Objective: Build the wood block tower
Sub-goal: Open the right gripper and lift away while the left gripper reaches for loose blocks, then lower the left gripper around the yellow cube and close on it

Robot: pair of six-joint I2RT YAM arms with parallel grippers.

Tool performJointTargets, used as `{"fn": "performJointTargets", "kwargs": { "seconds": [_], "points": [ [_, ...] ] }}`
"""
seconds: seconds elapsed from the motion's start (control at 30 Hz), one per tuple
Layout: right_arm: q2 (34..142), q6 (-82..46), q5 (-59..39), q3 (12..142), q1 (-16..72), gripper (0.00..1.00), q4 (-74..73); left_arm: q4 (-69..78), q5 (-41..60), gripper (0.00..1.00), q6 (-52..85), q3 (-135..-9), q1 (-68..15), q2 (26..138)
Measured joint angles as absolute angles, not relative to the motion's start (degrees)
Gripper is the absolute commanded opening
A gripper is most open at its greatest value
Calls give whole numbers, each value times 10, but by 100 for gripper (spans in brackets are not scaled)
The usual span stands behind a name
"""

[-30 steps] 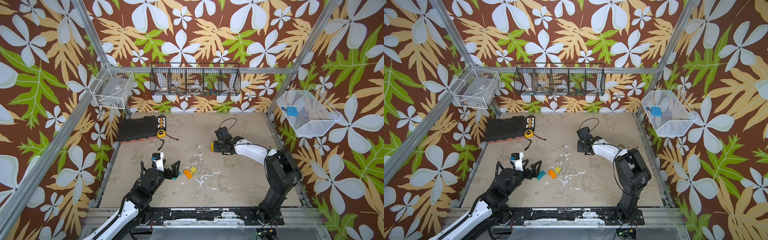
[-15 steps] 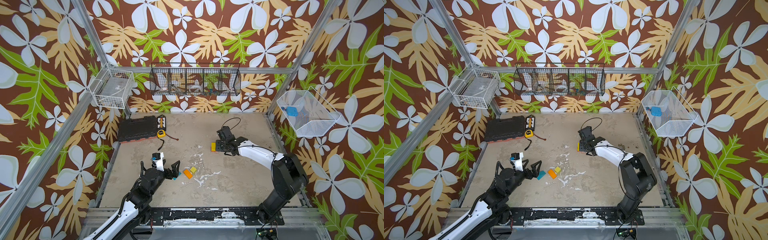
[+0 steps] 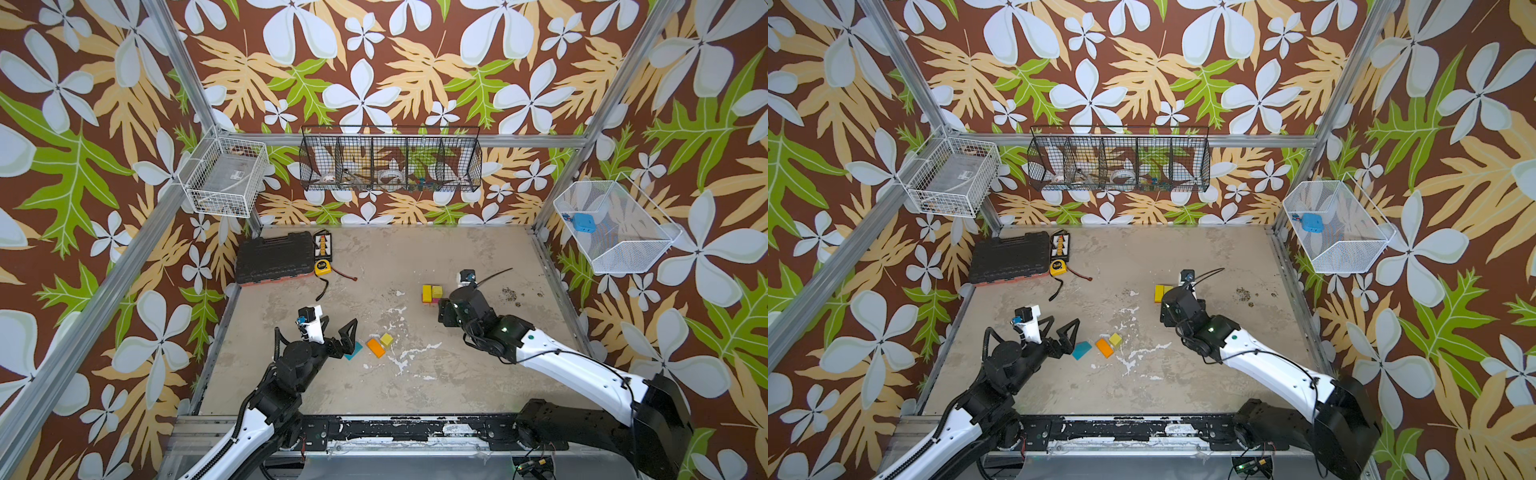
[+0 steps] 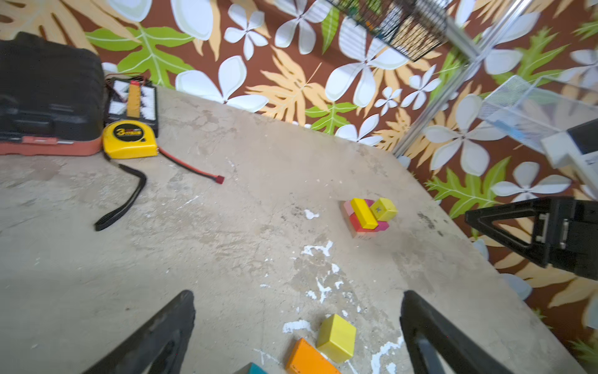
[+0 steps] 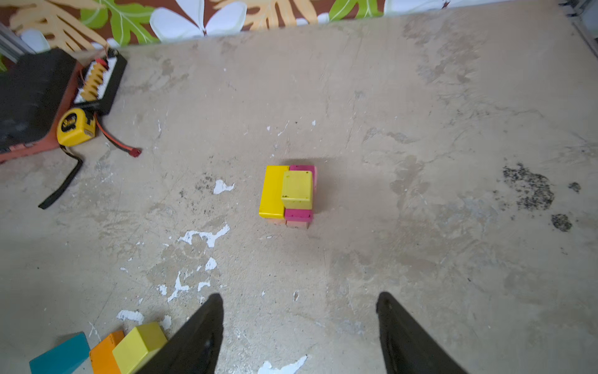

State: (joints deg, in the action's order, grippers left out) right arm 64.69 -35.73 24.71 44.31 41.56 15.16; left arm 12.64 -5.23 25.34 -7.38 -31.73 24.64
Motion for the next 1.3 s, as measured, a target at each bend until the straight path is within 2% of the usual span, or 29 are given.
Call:
{"fn": "performJointTargets", "kwargs": {
  "seconds": [0.13,0.23,0.4,0.5,0.9,1.3],
  "points": [
    [547,-349,272,371,371,87,98,149,11,86,251,-71,-322,299],
    [493,-337,263,310,283,89,55,178,20,85,251,-71,-371,366],
    [488,-329,219,247,132,88,-8,209,0,82,239,-92,-441,481],
    [522,-330,210,225,85,91,-44,230,-11,82,227,-114,-455,547],
    [696,-343,193,278,60,87,-98,243,-44,79,183,-197,-492,725],
    [720,-343,180,293,60,87,-98,227,-95,70,158,-253,-510,819]
  ]
}}
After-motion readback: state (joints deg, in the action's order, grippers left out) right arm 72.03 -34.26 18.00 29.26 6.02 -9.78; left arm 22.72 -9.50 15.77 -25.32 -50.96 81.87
